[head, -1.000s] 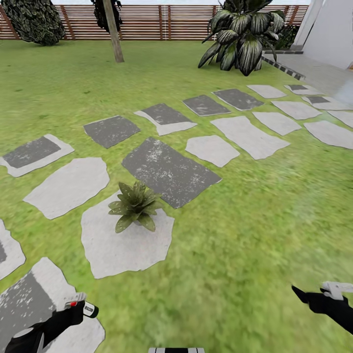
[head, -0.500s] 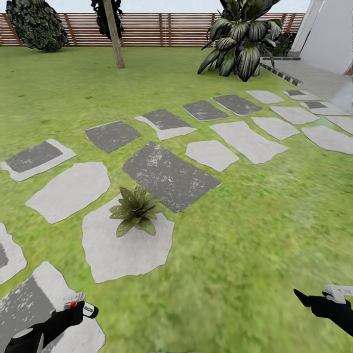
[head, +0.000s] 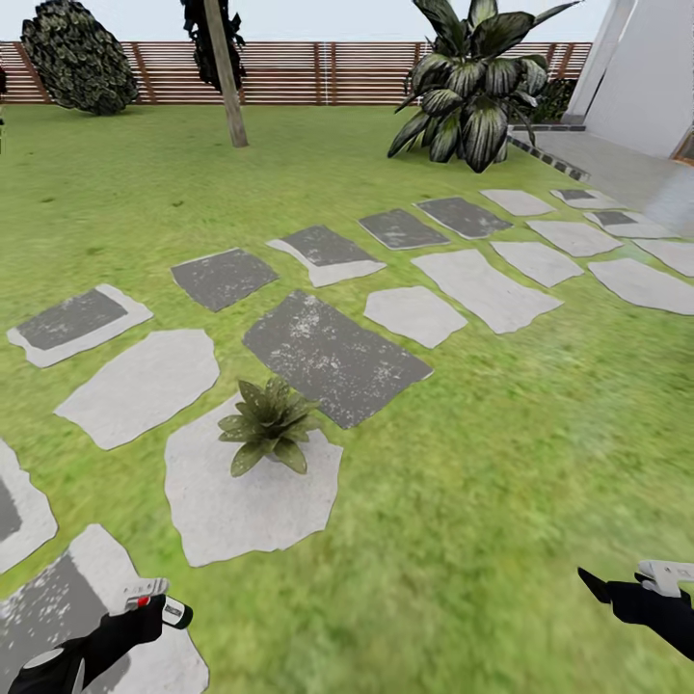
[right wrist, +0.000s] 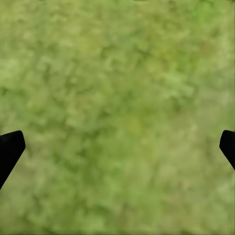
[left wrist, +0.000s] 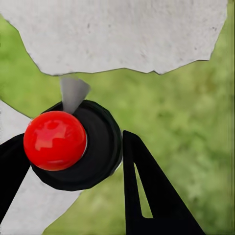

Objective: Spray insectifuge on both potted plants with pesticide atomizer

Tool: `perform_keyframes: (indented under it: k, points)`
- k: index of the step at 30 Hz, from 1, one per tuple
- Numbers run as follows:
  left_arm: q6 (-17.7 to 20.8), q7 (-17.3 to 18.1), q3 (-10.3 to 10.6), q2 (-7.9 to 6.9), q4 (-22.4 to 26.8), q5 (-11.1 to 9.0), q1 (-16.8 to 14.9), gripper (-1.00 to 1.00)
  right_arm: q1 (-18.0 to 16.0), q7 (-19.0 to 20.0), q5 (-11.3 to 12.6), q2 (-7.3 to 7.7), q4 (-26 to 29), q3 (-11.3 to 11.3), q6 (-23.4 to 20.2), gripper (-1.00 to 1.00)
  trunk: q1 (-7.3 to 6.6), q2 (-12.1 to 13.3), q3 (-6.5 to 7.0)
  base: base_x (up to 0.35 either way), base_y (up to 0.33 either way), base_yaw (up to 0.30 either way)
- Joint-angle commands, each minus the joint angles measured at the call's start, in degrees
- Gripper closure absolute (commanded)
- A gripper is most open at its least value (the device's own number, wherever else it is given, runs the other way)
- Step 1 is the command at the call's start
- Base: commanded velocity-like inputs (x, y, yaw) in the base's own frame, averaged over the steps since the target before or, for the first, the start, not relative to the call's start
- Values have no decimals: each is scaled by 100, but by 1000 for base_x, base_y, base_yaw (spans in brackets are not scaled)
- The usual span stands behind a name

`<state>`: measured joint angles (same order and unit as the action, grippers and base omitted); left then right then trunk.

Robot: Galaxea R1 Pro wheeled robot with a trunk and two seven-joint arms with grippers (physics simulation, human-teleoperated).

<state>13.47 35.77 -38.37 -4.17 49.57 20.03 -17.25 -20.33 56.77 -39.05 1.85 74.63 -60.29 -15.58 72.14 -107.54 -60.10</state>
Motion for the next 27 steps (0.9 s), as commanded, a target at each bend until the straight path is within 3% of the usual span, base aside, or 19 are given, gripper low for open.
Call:
perform_keyframes:
  k: [1,27]
  points:
    - [33,44,-21,4,8,27,-4,100,-6,37,-23,-1,8,-9,-33,-100,-23,40,24,0,0,0]
    - [33,44,-16,13,8,25,0,100,-6,37,-6,-9,8,-9,-33,-100,-594,1082,719,0,0,0]
